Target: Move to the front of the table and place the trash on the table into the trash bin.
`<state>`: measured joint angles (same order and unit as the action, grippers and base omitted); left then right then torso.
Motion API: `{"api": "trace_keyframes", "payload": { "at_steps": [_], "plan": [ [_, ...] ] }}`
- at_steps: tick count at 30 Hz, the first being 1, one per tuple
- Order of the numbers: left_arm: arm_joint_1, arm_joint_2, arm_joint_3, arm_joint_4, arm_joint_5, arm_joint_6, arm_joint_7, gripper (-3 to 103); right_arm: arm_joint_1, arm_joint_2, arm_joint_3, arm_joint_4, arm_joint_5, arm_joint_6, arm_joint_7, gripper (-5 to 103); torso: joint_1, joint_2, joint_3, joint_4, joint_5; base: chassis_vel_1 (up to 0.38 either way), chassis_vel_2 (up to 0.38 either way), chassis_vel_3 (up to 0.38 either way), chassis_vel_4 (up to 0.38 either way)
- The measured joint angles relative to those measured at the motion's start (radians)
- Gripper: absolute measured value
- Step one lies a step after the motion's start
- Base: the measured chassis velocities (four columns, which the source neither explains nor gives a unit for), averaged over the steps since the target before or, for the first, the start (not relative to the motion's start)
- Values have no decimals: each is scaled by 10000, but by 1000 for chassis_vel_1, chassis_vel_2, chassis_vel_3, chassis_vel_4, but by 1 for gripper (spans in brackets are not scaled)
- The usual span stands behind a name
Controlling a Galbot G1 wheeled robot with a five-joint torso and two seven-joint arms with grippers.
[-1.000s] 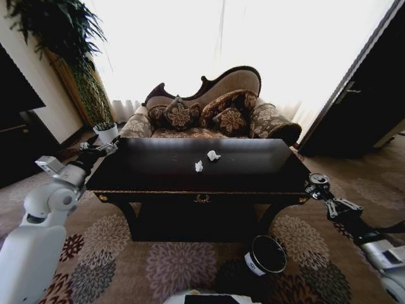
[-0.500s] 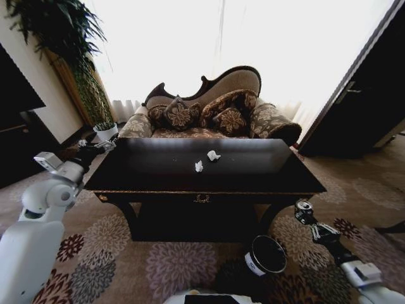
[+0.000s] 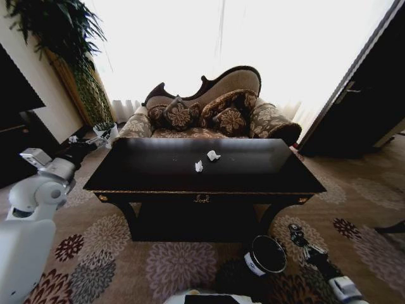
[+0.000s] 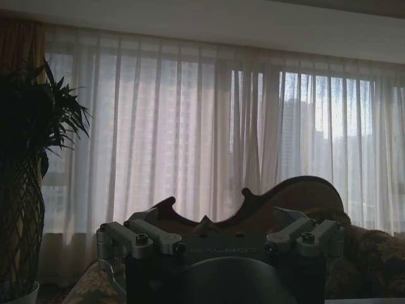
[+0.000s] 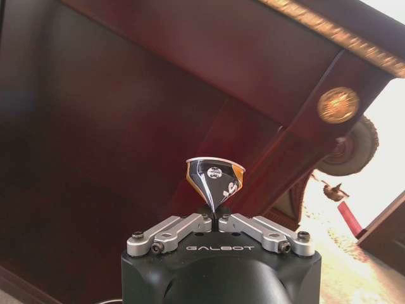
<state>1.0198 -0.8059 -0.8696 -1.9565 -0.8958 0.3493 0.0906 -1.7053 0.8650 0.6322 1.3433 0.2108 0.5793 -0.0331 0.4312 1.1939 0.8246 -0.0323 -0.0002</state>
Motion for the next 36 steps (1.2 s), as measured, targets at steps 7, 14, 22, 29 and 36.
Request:
{"api": "trace_keyframes", "payload": {
  "at_steps": [7, 14, 22, 29, 36],
  "plan": [
    [107, 263, -273, -229, -239, 132, -20, 100, 931, 257, -758, -998, -409, 14, -21, 0, 0, 0, 0, 1, 0, 0, 0, 0, 0],
    [313, 423, -508, -299, -284, 159, -21, 100, 1766, 524, -1310, -2425, -914, 162, -161, 0, 0, 0, 0, 0, 0, 0, 0, 0, 0],
    [529, 429, -627, -346, -278, 169, -26, 100, 2405, 849, -1890, -3215, -1200, 182, -167, 0, 1, -1, 0, 0, 0, 0, 0, 0, 0],
    [688, 503, -872, -361, -279, 173, -29, 100, 2579, 888, -2064, -3417, -1593, 146, 110, 0, 0, 0, 0, 1, 0, 0, 0, 0, 0],
    [782, 435, -918, -434, -280, 173, -28, 100, 2559, 831, -2031, -3356, -1603, 71, 314, 0, 0, 0, 0, 0, -1, 0, 0, 0, 0]
  ]
}}
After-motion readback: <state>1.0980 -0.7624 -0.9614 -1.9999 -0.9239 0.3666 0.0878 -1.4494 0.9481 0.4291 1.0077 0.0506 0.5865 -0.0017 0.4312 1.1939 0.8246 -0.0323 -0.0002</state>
